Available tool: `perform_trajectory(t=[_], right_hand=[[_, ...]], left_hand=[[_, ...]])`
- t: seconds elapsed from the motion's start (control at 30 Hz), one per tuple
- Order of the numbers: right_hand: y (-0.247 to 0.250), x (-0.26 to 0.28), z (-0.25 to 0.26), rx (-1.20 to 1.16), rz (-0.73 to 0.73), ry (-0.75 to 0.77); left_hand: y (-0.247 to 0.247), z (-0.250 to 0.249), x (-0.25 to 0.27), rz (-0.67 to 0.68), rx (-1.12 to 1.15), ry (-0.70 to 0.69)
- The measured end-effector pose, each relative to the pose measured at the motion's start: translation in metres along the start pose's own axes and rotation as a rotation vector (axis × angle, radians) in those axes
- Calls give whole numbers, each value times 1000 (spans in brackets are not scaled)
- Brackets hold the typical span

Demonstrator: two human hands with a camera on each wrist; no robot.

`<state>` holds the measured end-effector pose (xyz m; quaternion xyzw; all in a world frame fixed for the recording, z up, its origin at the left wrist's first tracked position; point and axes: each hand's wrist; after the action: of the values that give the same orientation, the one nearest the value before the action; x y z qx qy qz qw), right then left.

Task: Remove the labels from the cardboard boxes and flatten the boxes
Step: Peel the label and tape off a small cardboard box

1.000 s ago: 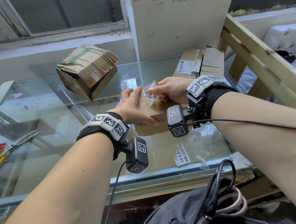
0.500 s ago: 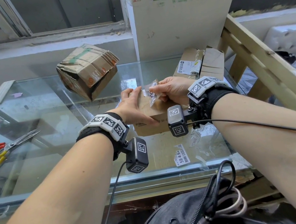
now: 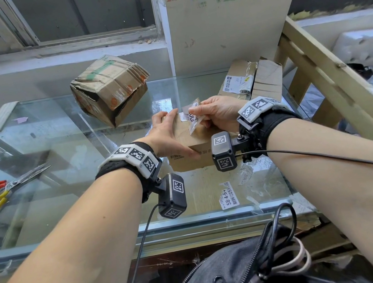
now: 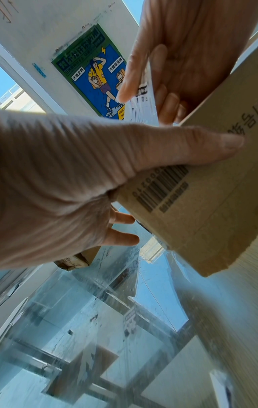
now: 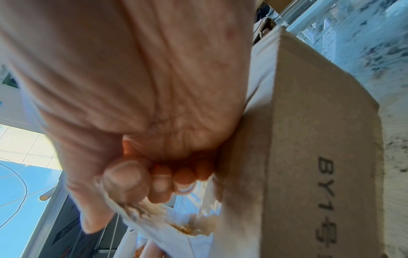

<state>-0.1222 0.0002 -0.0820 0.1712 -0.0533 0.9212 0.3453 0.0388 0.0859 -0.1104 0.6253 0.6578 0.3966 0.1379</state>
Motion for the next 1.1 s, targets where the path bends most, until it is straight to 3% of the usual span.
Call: perform_trajectory(t=[1.1], right_hand=[[0,7,4,-59,-27,-5]], left_hand=[[1,-1,3,9,33,-8]])
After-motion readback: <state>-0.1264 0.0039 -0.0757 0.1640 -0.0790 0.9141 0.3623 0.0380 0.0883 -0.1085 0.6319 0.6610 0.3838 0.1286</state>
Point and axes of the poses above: each hand's wrist, its own x-axis away from the middle knuckle, its own y-axis out of the back of the hand, z = x × y, and after that the axes turned 6 degrees about x, right-handed
